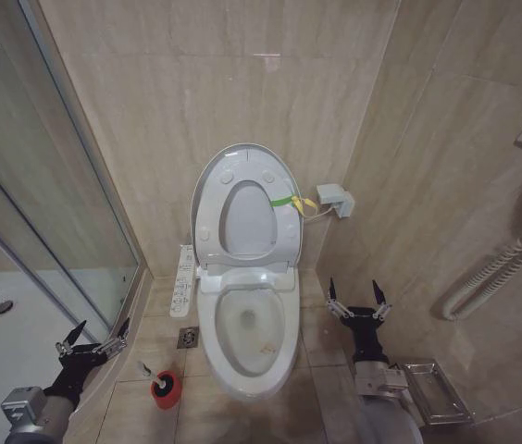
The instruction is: Open the toilet lid, clean the toilet bowl with a toilet brush, close the toilet lid, and flush.
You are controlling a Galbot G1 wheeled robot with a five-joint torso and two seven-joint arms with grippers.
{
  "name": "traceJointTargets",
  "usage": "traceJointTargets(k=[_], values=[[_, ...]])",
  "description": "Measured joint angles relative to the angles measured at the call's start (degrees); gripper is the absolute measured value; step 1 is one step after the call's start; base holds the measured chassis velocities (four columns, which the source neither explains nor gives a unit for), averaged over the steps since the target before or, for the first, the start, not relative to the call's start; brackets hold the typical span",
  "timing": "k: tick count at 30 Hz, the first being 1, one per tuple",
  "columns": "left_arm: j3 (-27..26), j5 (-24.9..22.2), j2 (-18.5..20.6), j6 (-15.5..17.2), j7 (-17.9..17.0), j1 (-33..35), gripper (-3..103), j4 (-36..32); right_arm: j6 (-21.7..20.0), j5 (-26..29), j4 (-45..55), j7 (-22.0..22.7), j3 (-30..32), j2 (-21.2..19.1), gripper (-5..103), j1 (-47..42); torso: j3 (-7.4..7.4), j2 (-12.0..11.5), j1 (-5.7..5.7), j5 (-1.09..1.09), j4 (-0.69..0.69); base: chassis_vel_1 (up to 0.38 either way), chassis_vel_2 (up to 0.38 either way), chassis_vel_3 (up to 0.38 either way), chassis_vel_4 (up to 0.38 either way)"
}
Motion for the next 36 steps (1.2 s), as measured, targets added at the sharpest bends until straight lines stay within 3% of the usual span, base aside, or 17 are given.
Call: traceJointTargets(k=[36], values=[[0.00, 0.00, 0.00, 0.00, 0.00, 0.00, 100, 0.00, 0.00, -0.01, -0.04, 0.00, 0.00, 0.00, 100, 0.00, 0.00, 0.00, 0.00, 0.00, 0.00, 0.000, 0.000, 0.000, 0.000]])
